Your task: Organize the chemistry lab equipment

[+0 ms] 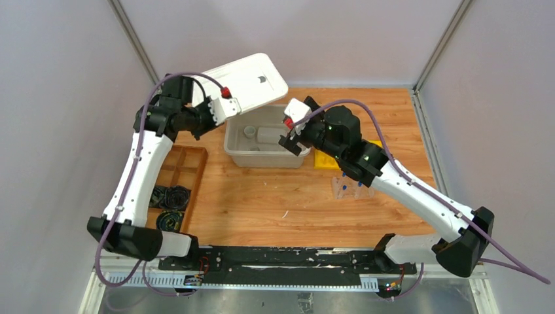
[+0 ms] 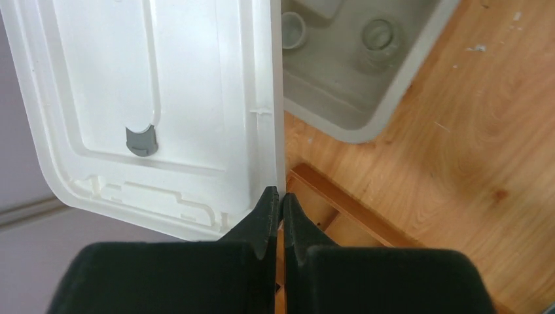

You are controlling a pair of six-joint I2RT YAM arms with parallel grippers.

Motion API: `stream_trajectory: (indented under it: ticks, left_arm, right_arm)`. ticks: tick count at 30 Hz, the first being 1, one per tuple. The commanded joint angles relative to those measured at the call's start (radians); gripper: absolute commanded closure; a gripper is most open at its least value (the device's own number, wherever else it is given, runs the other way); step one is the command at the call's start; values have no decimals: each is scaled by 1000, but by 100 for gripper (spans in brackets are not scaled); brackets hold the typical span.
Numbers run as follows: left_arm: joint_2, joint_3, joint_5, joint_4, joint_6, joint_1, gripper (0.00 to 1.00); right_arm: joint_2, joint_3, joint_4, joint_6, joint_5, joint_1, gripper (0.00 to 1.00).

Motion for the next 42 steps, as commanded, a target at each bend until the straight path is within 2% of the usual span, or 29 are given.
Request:
stream_trajectory:
  ticks: [1,6,16,22,24,29,31,32,33,35,37,39,42]
  left_arm:
    - [-101,-51,-36,-98,91,-91,100]
    - [-169,-79,-61,-151,116,-147,100]
    - [-228,-99,-67,-215,158,-213,100]
    - [-266,-91,-55,-216,166,-231,100]
    - [-281,-92,-49,-218,177,-233,100]
    - [-332,-97,5,-212,222,-233,100]
    - [-338,-81,33,-211,223,-233,98]
    - [-339,-73,42,-210,225,-233,91]
    - [-341,-60,46,-206,226,-233,80]
    - [-351,-52,40,-170,209,-233,47]
    - [-378,-61,31,-104,191,-233,31]
    - [-414,-78,21,-5,150,-233,2]
    - [-471,-109,5,177,67,-233,0]
  right_arm:
    - [-22,-90,196,-362,39,51,8]
    - [-37,-247,374,-658,100,147,8]
    - [113,-229,460,-880,170,231,13]
    - [242,-160,488,-914,184,246,21]
    - [275,-147,546,-923,214,252,32]
    - [334,-116,696,-945,312,270,75]
    - [345,-100,723,-945,342,274,90]
    - [344,-95,722,-942,344,276,96]
    - [339,-93,723,-938,345,277,100]
    - [327,-94,730,-926,345,280,100]
    - [315,-94,730,-913,347,281,100]
    - [302,-99,728,-909,356,281,100]
    - [286,-106,724,-909,377,281,100]
